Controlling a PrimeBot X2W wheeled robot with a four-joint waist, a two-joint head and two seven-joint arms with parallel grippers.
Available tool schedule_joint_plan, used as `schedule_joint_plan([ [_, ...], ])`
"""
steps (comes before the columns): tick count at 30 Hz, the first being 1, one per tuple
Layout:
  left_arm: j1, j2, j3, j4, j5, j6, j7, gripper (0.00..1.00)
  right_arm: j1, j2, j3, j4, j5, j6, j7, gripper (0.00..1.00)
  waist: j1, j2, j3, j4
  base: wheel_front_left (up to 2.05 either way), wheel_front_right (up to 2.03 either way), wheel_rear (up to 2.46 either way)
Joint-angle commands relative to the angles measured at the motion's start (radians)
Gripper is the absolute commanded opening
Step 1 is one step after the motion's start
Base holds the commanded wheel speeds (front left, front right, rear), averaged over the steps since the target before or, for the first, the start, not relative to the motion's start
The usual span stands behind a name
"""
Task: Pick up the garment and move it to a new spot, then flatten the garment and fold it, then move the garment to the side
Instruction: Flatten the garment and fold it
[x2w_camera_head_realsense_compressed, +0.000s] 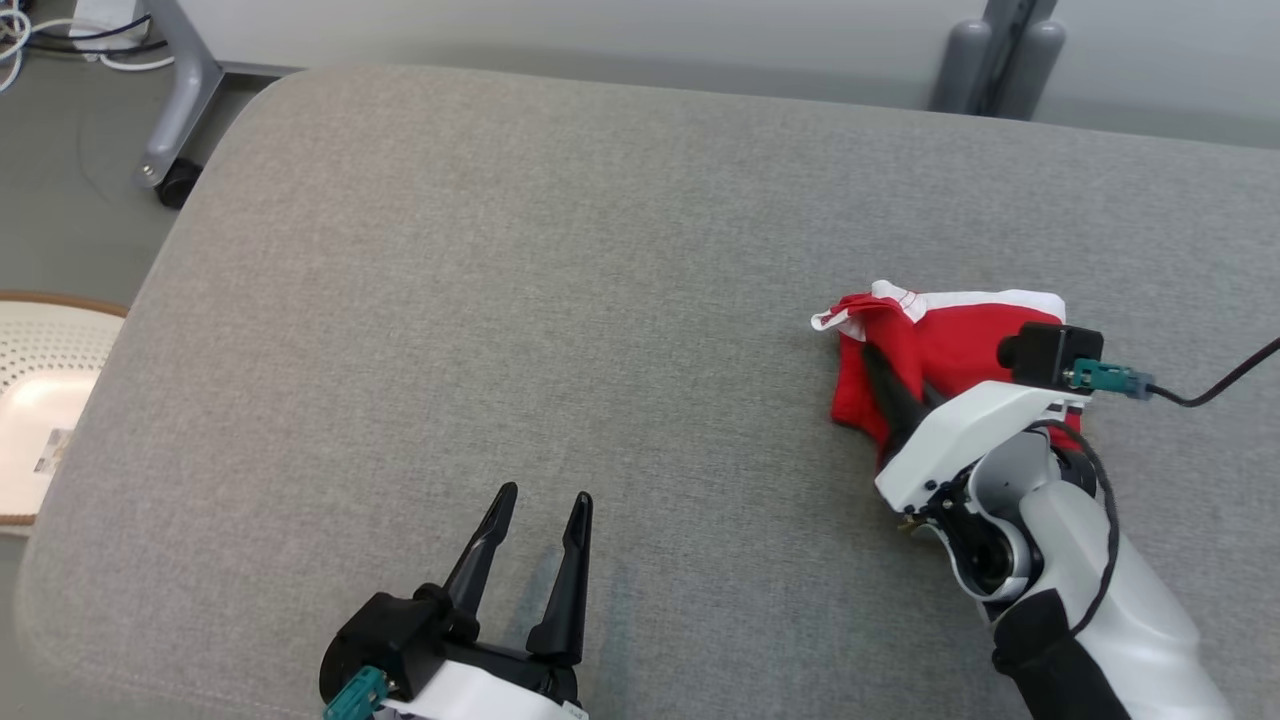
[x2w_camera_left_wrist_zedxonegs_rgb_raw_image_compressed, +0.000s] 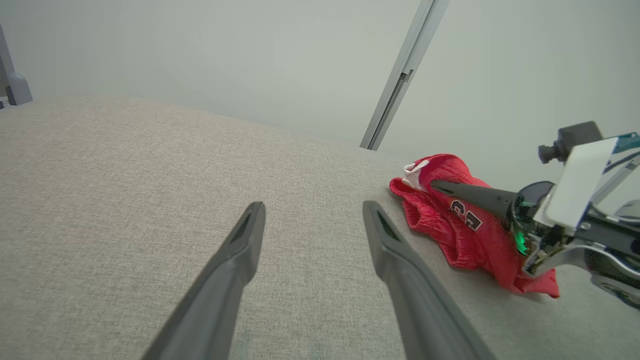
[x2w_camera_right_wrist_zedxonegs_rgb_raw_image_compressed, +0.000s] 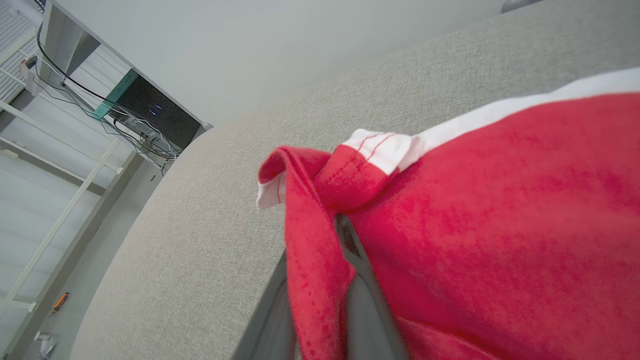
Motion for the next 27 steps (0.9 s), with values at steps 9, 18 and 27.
schedule_joint_plan([
  [9, 0.035, 0.004, 0.039, -0.001, 0.003, 0.013, -0.002, 1.00, 0.096, -0.017, 0.037, -0.167, -0.143, 0.001, -0.175, 1.00, 0.0000, 0.0000, -0.059, -0.087, 0.00, 0.00, 0.00],
  [18, 0.092, 0.003, 0.133, -0.036, 0.037, 0.009, -0.002, 1.00, 0.376, -0.164, -0.177, -0.451, -0.326, 0.000, -0.281, 1.00, 0.0000, 0.0000, -0.107, -0.183, 0.00, 0.00, 0.00],
  [27, 0.110, 0.003, 0.211, -0.086, 0.067, 0.000, -0.002, 1.00, 0.532, -0.131, -0.368, -0.524, -0.506, 0.000, -0.319, 1.00, 0.0000, 0.0000, -0.112, -0.221, 0.00, 0.00, 0.00],
])
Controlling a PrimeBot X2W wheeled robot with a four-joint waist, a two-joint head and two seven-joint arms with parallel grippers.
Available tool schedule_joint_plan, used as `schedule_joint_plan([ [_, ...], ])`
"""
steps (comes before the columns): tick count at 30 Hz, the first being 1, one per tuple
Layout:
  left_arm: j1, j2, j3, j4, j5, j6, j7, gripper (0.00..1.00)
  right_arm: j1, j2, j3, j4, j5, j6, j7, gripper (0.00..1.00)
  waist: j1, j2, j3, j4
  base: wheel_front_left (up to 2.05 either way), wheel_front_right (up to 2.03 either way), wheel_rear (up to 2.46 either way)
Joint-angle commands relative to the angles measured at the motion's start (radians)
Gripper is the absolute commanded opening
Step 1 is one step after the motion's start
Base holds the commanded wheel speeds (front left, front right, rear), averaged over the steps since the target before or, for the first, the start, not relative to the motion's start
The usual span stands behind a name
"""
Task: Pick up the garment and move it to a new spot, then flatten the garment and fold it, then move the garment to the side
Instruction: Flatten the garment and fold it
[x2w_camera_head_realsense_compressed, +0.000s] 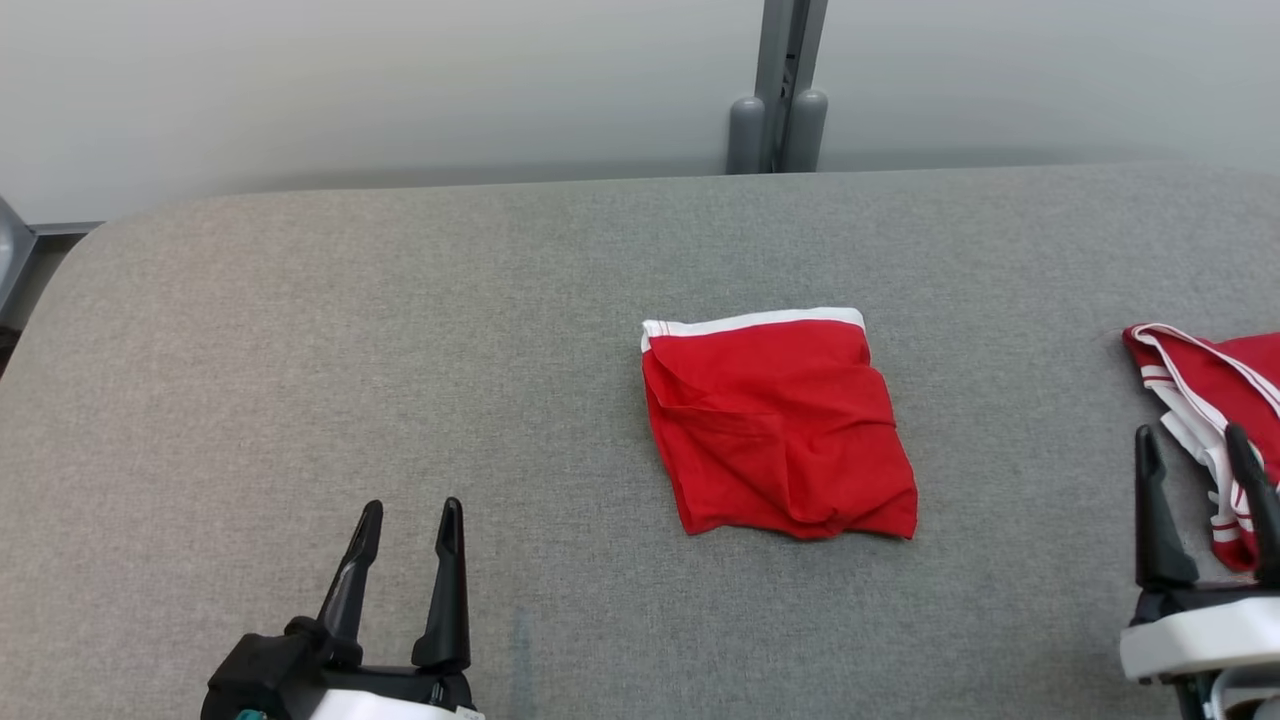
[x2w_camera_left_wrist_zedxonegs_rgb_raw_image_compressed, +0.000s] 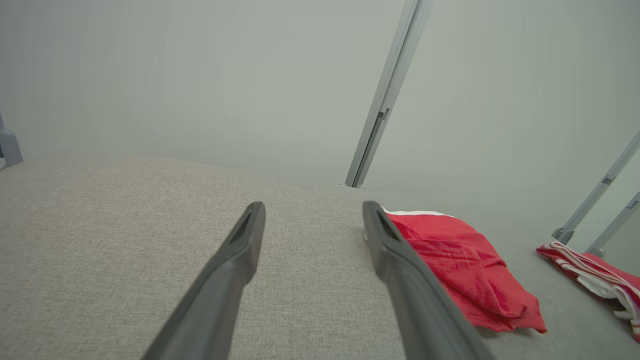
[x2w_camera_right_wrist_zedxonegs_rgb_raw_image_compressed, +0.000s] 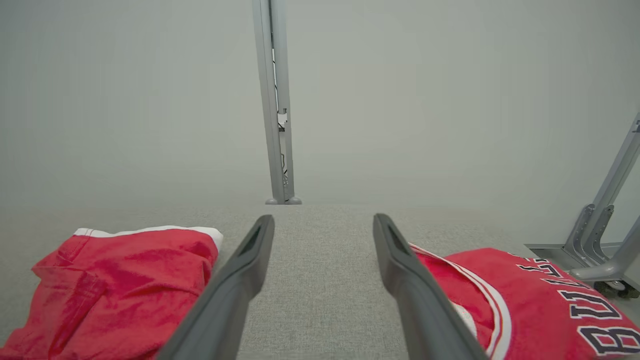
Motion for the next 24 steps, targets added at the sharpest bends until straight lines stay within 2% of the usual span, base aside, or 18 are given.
schedule_joint_plan([
  [1, 0.004, 0.004, 0.013, -0.009, 0.007, -0.004, -0.001, 1.00, 0.017, 0.027, -0.016, -0.006, -0.015, 0.000, -0.005, 0.44, 0.0000, -0.0001, 0.009, -0.005, 0.00, 0.00, 0.00],
  [2, 0.002, 0.003, 0.015, -0.011, 0.008, -0.005, -0.001, 1.00, 0.013, 0.033, -0.011, 0.000, -0.015, 0.000, -0.005, 0.13, 0.0000, -0.0001, 0.014, -0.005, 0.00, 0.00, 0.00],
  [3, -0.002, 0.002, 0.013, -0.013, 0.007, -0.006, -0.001, 1.00, 0.005, 0.037, 0.010, 0.009, -0.014, 0.000, -0.005, 0.00, 0.0000, -0.0001, 0.021, -0.002, 0.00, 0.00, 0.00],
  [8, -0.035, 0.003, 0.002, -0.021, 0.010, -0.011, -0.001, 1.00, -0.092, 0.038, 0.129, 0.057, 0.003, 0.000, -0.006, 0.00, 0.0000, -0.0001, 0.073, 0.013, 0.00, 0.00, 0.00],
  [12, -0.069, 0.003, -0.026, -0.011, 0.003, -0.015, -0.001, 1.00, -0.225, 0.039, 0.255, 0.171, -0.025, 0.000, -0.006, 0.00, 0.0000, -0.0001, 0.112, 0.044, 0.00, 0.00, 0.00],
  [16, -0.088, 0.003, -0.051, 0.003, -0.007, -0.012, -0.002, 1.00, -0.318, 0.070, 0.334, 0.302, -0.011, 0.000, -0.006, 0.00, 0.0000, -0.0001, 0.121, 0.081, 0.00, 0.00, 0.00],
  [20, -0.088, 0.003, -0.061, 0.009, -0.017, -0.005, -0.002, 1.00, -0.354, 0.090, 0.405, 0.426, -0.001, 0.000, -0.005, 0.00, 0.0000, -0.0001, 0.111, 0.115, 0.00, 0.00, 0.00],
  [24, -0.076, 0.003, -0.056, 0.006, -0.022, 0.002, -0.001, 1.00, -0.361, 0.108, 0.466, 0.477, 0.015, 0.000, -0.005, 0.00, 0.0000, -0.0001, 0.101, 0.131, 0.00, 0.00, 0.00],
])
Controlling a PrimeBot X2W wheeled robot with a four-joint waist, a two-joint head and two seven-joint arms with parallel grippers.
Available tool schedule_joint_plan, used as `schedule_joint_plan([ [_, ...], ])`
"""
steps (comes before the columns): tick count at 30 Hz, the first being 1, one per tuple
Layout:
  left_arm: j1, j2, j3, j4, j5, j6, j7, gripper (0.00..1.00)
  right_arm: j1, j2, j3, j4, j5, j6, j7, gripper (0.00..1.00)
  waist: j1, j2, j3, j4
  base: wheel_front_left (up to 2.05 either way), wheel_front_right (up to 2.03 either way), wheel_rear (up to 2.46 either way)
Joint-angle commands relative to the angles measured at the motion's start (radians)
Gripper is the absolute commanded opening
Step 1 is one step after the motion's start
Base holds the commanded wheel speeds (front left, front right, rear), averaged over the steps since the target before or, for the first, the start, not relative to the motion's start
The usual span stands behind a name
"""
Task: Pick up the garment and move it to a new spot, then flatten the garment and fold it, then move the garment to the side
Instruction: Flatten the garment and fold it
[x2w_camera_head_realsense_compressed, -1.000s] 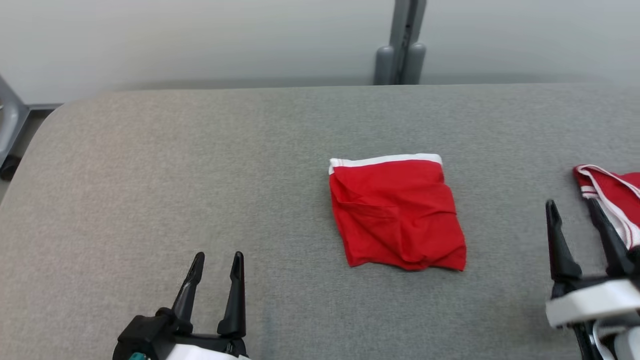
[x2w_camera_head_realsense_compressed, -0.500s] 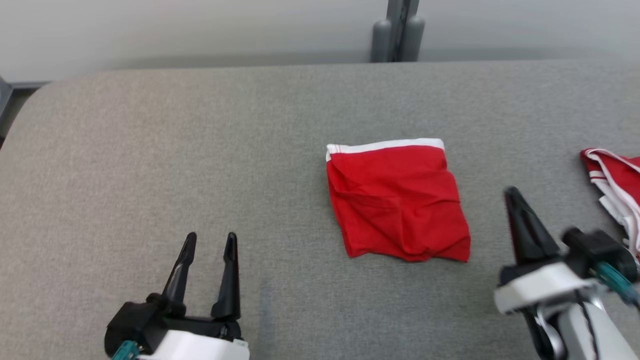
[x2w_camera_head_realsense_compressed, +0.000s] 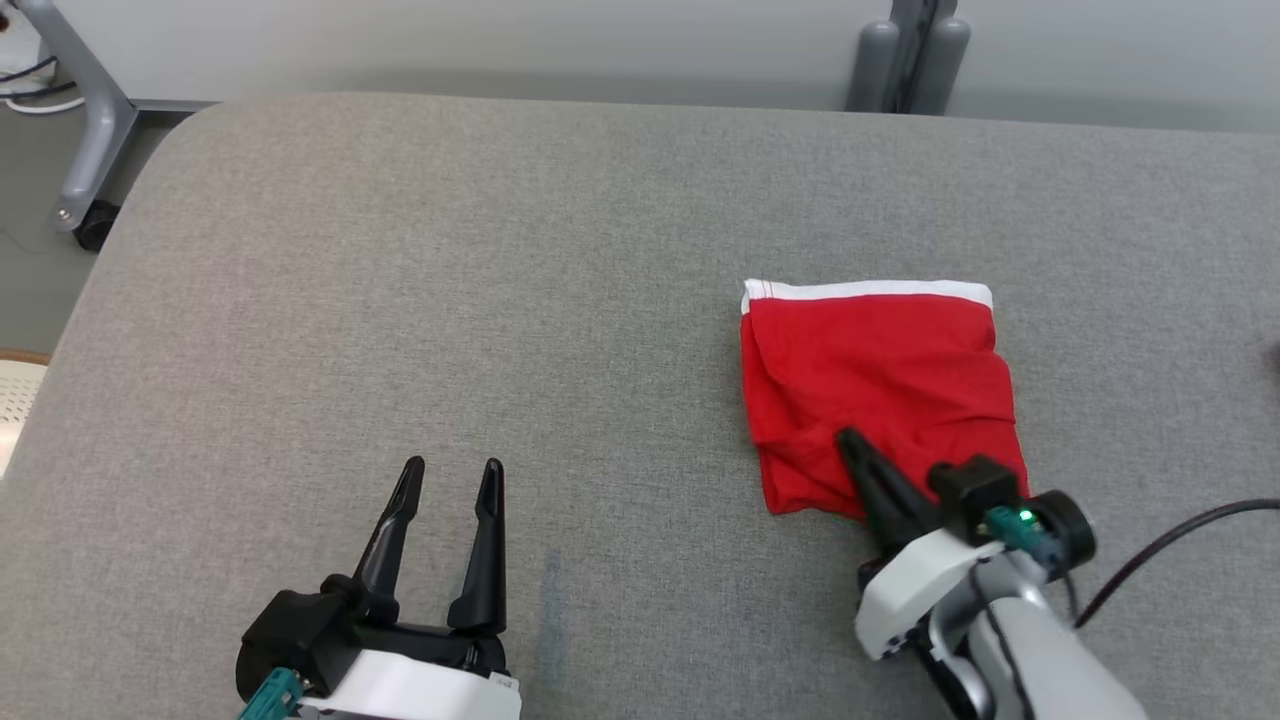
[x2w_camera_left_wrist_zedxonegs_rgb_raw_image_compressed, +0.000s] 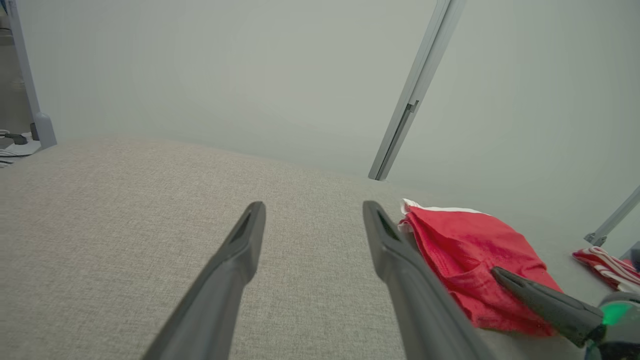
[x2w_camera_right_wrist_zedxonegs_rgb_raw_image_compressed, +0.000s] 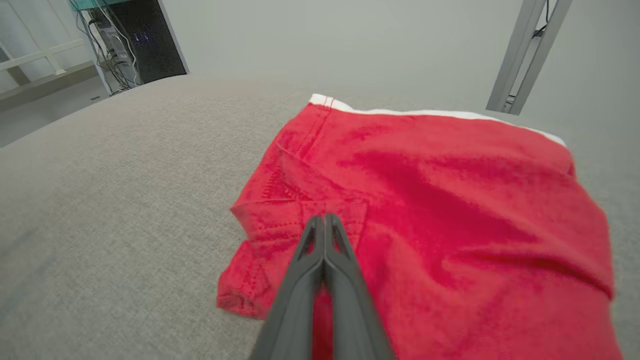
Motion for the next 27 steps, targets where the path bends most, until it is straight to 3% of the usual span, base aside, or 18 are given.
schedule_joint_plan([
  [1, 0.004, 0.003, 0.005, -0.002, -0.003, 0.005, -0.001, 1.00, -0.002, 0.002, 0.022, 0.003, 0.008, 0.000, -0.002, 0.00, 0.0000, -0.0001, -0.006, 0.005, 0.00, 0.00, 0.00],
  [9, 0.030, 0.003, 0.023, -0.013, -0.010, 0.014, -0.002, 1.00, 0.025, 0.022, 0.201, -0.003, 0.072, 0.000, -0.002, 0.00, 0.0000, -0.0001, -0.045, -0.022, 0.00, 0.00, 0.00],
  [12, 0.052, 0.004, 0.044, -0.018, -0.002, 0.015, -0.001, 1.00, 0.063, 0.001, 0.183, -0.071, 0.077, 0.000, -0.002, 0.00, 0.0000, -0.0001, -0.072, -0.051, 0.00, 0.00, 0.00],
  [20, 0.102, 0.003, 0.113, -0.048, 0.020, 0.015, -0.001, 1.00, 0.285, -0.072, -0.110, -0.378, 0.041, 0.000, -0.002, 0.00, 0.0000, -0.0001, -0.138, -0.123, 0.00, 0.00, 0.00],
  [23, 0.115, 0.004, 0.130, -0.060, 0.023, 0.015, -0.002, 1.00, 0.369, -0.077, -0.253, -0.457, 0.001, 0.000, -0.002, 0.00, 0.0000, -0.0001, -0.154, -0.139, 0.00, 0.00, 0.00],
  [26, 0.131, 0.003, 0.137, -0.052, 0.030, 0.011, -0.001, 1.00, 0.423, -0.063, -0.334, -0.492, -0.028, 0.000, -0.001, 0.00, 0.0000, -0.0001, -0.170, -0.147, 0.00, 0.00, 0.00],
  [27, 0.134, 0.003, 0.142, -0.048, 0.035, 0.009, -0.001, 1.00, 0.441, -0.050, -0.369, -0.508, -0.034, 0.000, -0.001, 0.15, 0.0000, -0.0001, -0.175, -0.152, 0.00, 0.00, 0.00],
])
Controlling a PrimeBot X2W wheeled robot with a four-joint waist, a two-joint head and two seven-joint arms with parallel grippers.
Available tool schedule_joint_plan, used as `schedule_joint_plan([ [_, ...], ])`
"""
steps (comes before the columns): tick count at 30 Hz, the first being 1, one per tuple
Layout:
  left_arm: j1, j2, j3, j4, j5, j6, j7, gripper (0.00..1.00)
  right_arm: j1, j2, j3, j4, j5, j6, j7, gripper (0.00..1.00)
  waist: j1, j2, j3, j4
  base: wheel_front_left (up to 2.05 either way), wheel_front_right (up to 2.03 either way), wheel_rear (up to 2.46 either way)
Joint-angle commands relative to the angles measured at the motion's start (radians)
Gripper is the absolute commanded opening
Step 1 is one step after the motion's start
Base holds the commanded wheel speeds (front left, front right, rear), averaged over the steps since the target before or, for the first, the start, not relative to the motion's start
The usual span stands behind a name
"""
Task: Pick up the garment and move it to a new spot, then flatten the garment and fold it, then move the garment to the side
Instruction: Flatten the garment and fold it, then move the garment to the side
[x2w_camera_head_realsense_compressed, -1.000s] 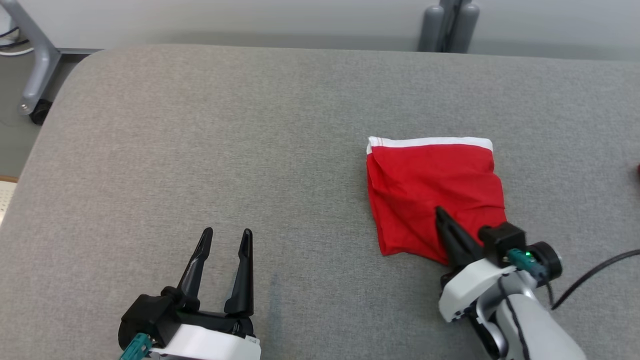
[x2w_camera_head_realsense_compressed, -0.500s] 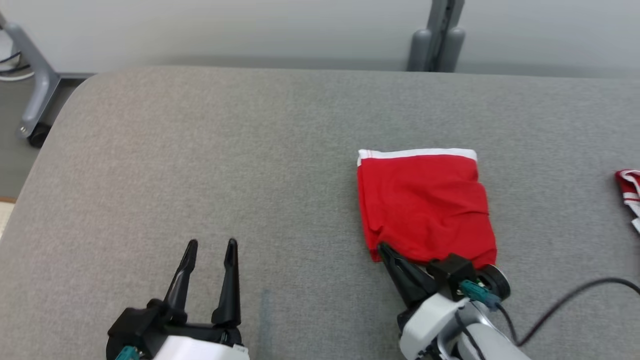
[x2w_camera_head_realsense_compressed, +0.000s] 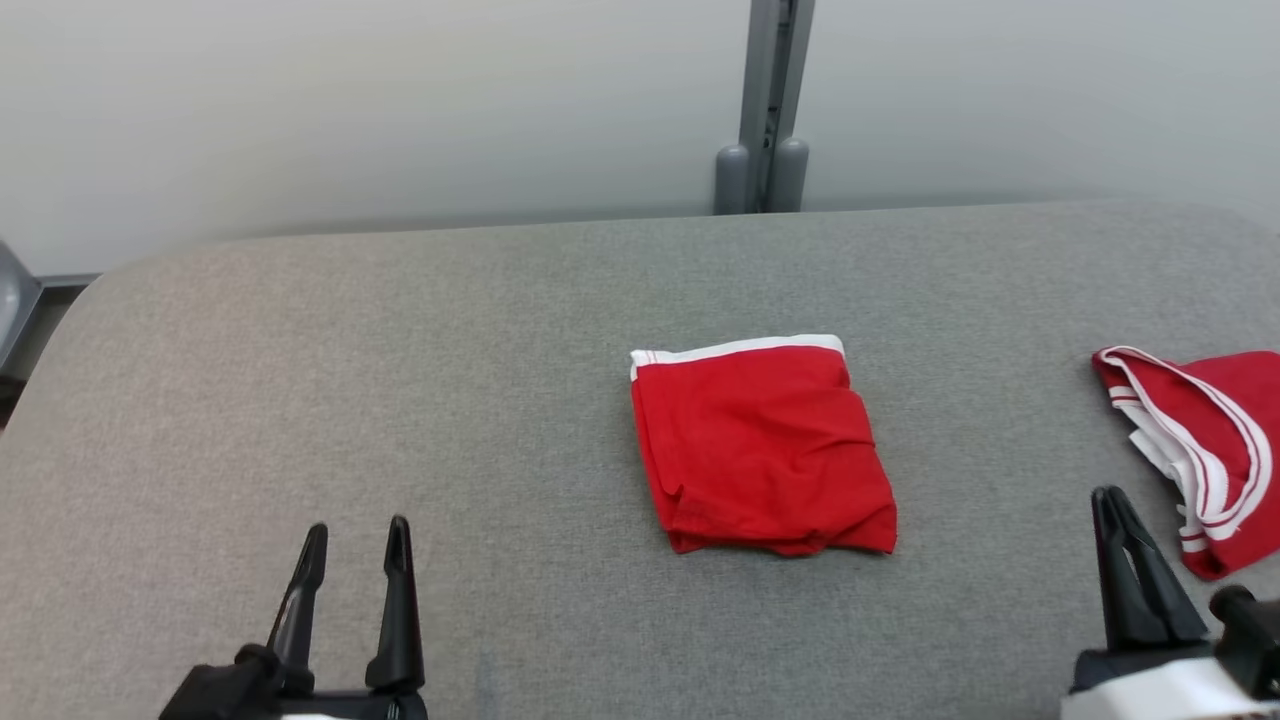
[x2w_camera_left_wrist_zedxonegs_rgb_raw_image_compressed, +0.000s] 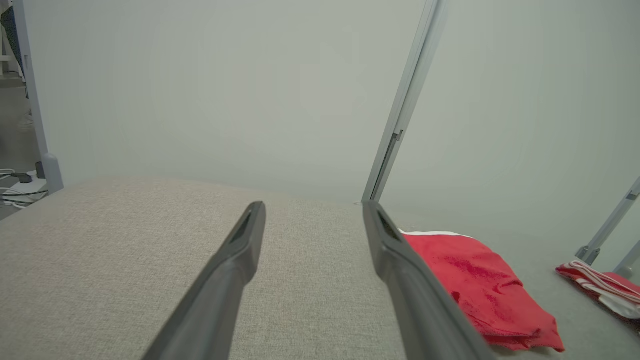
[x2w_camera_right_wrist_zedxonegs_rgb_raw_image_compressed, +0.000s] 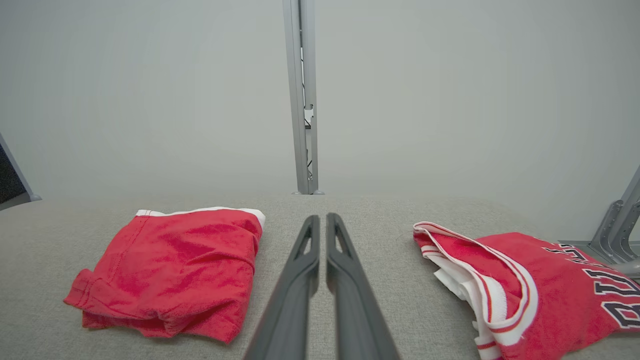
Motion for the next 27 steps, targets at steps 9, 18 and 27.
schedule_joint_plan([
  [9, 0.034, 0.004, 0.020, 0.045, 0.046, -0.014, -0.002, 1.00, 0.066, 0.041, -0.119, -0.020, -0.060, 0.000, -0.001, 1.00, 0.0000, -0.0001, -0.020, -0.022, 0.00, 0.00, 0.00],
  [18, 0.013, 0.004, 0.010, 0.039, 0.042, -0.016, -0.002, 1.00, -0.020, 0.047, -0.039, 0.035, 0.059, 0.000, 0.002, 1.00, 0.0000, -0.0001, 0.016, 0.010, 0.00, 0.00, 0.00],
  [27, -0.086, 0.004, -0.052, 0.036, 0.039, -0.037, -0.002, 1.00, -0.361, -0.054, 0.106, 0.181, 0.410, 0.001, 0.436, 1.00, 0.0000, -0.0001, 0.157, 0.100, 0.00, 0.00, 0.00],
])
